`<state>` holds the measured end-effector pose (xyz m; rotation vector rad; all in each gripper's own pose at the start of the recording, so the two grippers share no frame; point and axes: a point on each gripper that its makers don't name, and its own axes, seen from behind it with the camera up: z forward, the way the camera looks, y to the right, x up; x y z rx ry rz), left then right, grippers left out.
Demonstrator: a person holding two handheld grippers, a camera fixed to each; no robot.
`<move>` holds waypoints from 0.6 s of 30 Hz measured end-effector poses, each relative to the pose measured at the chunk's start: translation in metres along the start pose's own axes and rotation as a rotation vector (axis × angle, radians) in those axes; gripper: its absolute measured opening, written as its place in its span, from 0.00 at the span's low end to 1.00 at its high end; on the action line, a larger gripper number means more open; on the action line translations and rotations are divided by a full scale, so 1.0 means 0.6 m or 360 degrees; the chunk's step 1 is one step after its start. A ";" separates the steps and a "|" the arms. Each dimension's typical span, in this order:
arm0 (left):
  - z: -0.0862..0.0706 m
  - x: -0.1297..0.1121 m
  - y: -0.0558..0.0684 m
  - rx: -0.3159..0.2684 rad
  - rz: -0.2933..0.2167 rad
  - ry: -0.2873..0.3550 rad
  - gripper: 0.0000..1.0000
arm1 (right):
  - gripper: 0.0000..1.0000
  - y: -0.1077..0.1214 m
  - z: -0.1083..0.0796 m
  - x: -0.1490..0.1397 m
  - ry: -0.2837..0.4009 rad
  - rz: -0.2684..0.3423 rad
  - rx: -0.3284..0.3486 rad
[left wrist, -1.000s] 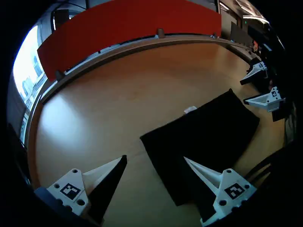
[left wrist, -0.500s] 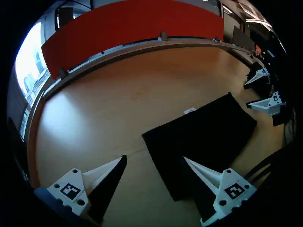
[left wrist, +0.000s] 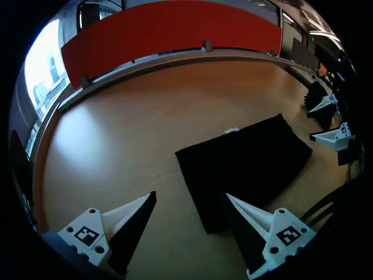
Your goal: Fold towel
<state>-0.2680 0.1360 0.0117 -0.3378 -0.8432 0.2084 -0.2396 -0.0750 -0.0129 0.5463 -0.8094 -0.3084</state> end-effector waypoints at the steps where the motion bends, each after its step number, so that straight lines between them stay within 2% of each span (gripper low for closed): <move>1: -0.002 -0.003 0.001 0.0002 -0.0005 -0.0001 1.00 | 0.99 -0.002 -0.003 -0.002 0.0000 0.0002 0.0000; 8: -0.015 -0.020 0.006 0.0003 -0.0050 0.0003 1.00 | 0.99 -0.009 -0.019 -0.015 0.0001 0.0014 0.0005; 18: -0.031 -0.034 0.003 0.0024 -0.0089 0.0016 1.00 | 0.99 -0.018 -0.016 -0.015 0.0010 -0.0019 0.0039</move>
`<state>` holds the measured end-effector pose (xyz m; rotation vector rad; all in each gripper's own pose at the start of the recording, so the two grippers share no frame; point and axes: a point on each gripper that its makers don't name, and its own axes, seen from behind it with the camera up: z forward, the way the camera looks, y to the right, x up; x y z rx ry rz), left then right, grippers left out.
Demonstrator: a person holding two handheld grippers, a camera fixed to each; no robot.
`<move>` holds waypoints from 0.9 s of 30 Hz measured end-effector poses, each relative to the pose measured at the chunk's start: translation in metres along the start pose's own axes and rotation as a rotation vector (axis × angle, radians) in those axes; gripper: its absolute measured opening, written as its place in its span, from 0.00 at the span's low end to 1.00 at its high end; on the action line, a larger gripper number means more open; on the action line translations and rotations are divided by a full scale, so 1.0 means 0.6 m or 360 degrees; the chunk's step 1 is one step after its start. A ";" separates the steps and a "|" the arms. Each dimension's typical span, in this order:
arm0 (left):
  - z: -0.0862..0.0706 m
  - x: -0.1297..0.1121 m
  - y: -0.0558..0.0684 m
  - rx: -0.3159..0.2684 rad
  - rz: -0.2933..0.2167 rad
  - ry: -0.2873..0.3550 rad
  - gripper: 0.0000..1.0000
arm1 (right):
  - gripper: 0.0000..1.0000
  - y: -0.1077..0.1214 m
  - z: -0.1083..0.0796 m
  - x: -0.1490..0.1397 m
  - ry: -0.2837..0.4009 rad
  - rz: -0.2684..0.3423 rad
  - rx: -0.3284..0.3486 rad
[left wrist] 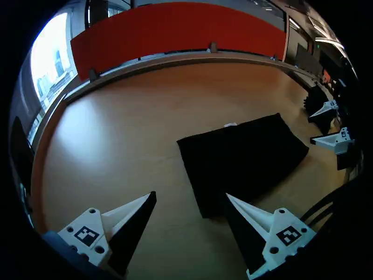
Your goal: Fold towel
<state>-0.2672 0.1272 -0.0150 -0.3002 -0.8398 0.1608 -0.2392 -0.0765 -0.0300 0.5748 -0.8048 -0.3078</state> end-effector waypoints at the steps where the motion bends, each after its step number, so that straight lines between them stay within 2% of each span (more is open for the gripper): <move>1: -0.002 -0.002 -0.001 0.0005 -0.0007 0.0002 1.00 | 0.99 -0.002 0.001 0.000 0.0001 -0.0009 0.0007; 8: -0.018 -0.012 -0.004 0.0024 -0.0048 0.0024 1.00 | 0.99 -0.012 0.009 0.002 0.0006 -0.0074 0.0059; 27: -0.072 -0.048 -0.023 0.0119 -0.0162 0.0136 1.00 | 0.96 -0.025 0.014 -0.016 -0.0073 -0.0239 0.0195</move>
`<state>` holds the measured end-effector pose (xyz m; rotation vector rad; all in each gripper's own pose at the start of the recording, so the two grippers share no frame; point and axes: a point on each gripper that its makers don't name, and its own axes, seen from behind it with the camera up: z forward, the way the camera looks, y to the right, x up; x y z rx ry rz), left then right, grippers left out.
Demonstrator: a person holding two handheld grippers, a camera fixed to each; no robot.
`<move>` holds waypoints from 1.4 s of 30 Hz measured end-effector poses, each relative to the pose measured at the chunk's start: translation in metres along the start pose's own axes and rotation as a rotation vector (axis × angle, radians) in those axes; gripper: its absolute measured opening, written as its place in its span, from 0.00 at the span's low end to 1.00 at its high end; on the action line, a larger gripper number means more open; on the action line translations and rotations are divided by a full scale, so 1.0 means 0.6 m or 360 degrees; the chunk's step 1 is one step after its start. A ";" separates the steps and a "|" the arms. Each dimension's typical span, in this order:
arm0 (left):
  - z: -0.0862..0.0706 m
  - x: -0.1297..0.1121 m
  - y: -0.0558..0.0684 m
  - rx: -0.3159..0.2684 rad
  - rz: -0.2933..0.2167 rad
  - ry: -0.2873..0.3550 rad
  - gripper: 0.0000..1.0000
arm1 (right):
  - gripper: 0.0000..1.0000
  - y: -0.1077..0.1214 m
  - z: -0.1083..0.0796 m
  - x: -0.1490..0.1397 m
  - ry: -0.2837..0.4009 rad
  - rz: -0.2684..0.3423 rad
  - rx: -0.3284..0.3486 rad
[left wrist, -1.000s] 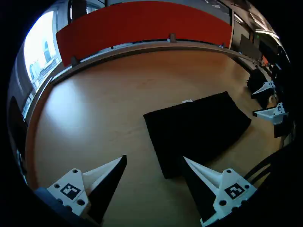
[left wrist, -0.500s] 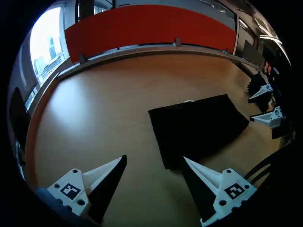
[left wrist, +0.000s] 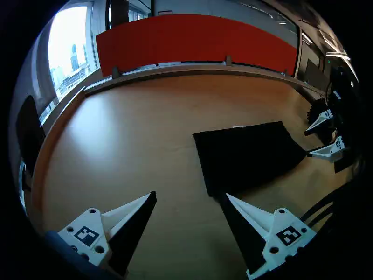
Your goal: Fold towel
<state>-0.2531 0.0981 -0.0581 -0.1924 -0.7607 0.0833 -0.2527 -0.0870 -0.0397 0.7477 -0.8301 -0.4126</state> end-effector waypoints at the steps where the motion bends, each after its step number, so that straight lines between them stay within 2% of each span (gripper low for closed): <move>1: -0.003 -0.001 -0.001 0.0003 -0.0003 0.0007 1.00 | 0.95 -0.001 0.001 -0.001 -0.0007 -0.0007 0.0008; 16: -0.041 -0.018 -0.025 0.0060 -0.0054 0.0070 1.00 | 0.59 -0.018 0.005 -0.022 -0.0106 -0.0084 0.0115; 24: -0.055 -0.027 -0.030 0.0076 -0.0074 0.0099 1.00 | 0.58 -0.021 0.007 -0.032 -0.0139 -0.0088 0.0126; 26: -0.057 -0.030 -0.032 0.0083 -0.0076 0.0102 1.00 | 0.48 -0.023 0.007 -0.035 -0.0148 -0.0084 0.0136; 28: -0.060 -0.032 -0.033 0.0087 -0.0076 0.0106 1.00 | 0.45 -0.023 0.008 -0.039 -0.0157 -0.0077 0.0135; 30: -0.062 -0.034 -0.034 0.0089 -0.0075 0.0109 1.00 | 0.36 -0.022 0.008 -0.042 -0.0164 -0.0069 0.0135; 32: -0.065 -0.036 -0.035 0.0090 -0.0074 0.0111 1.00 | 0.32 -0.022 0.009 -0.045 -0.0169 -0.0058 0.0136; 42: -0.071 -0.041 -0.042 0.0112 -0.0079 0.0118 1.00 | 0.31 -0.018 0.015 -0.052 -0.0178 -0.0039 0.0124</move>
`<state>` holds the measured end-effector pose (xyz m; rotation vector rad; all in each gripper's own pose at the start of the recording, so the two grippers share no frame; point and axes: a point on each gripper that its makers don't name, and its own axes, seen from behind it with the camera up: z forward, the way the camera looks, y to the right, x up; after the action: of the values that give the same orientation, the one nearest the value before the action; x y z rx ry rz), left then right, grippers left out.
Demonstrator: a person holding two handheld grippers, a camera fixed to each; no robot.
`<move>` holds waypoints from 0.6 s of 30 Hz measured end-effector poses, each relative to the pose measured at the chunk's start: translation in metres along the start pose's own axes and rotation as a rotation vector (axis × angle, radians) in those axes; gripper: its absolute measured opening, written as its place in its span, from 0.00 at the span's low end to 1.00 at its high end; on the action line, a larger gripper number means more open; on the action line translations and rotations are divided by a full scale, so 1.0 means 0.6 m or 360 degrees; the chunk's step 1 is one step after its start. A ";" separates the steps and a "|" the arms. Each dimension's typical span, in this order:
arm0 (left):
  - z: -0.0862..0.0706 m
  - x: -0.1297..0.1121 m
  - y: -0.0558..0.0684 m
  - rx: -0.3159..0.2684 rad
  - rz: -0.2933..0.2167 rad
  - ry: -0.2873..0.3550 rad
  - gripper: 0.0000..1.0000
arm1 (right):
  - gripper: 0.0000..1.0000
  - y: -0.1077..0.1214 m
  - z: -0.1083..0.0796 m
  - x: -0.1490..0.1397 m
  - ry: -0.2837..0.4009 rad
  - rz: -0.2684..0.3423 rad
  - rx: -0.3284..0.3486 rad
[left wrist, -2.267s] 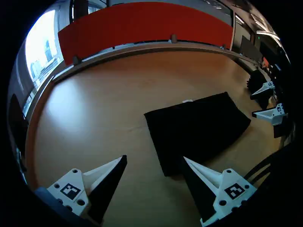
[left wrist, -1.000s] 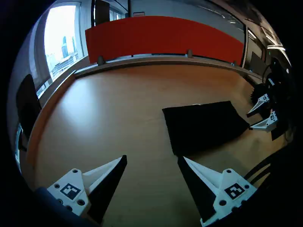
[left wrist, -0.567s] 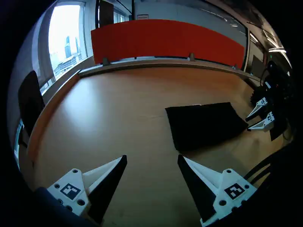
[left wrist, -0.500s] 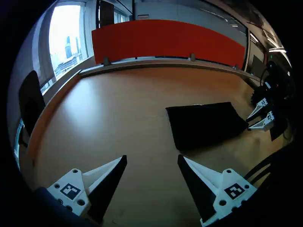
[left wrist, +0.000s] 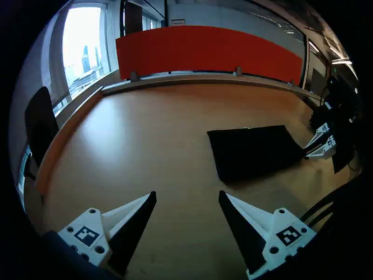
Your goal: Fold towel
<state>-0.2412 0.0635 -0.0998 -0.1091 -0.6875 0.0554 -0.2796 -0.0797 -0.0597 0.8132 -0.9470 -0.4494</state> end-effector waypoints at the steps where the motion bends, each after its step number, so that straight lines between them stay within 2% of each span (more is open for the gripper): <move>1: 0.000 0.000 -0.001 0.0002 0.0000 0.0002 1.00 | 0.31 0.001 0.000 0.000 -0.0001 0.0006 -0.0005; 6: 0.000 0.000 -0.004 0.0009 -0.0002 0.0006 1.00 | 0.31 -0.002 -0.001 0.002 0.0008 0.0027 0.0007; 12: 0.002 0.000 -0.004 0.0005 -0.0001 0.0014 1.00 | 0.05 -0.003 -0.004 0.003 0.0014 0.0014 0.0003; 18: 0.001 0.001 -0.007 0.0007 -0.0010 0.0044 1.00 | 0.03 -0.003 -0.006 0.008 0.0030 0.0019 -0.0001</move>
<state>-0.2411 0.0592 -0.0986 -0.1031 -0.6603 0.0496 -0.2738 -0.0825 -0.0596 0.8098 -0.9336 -0.4310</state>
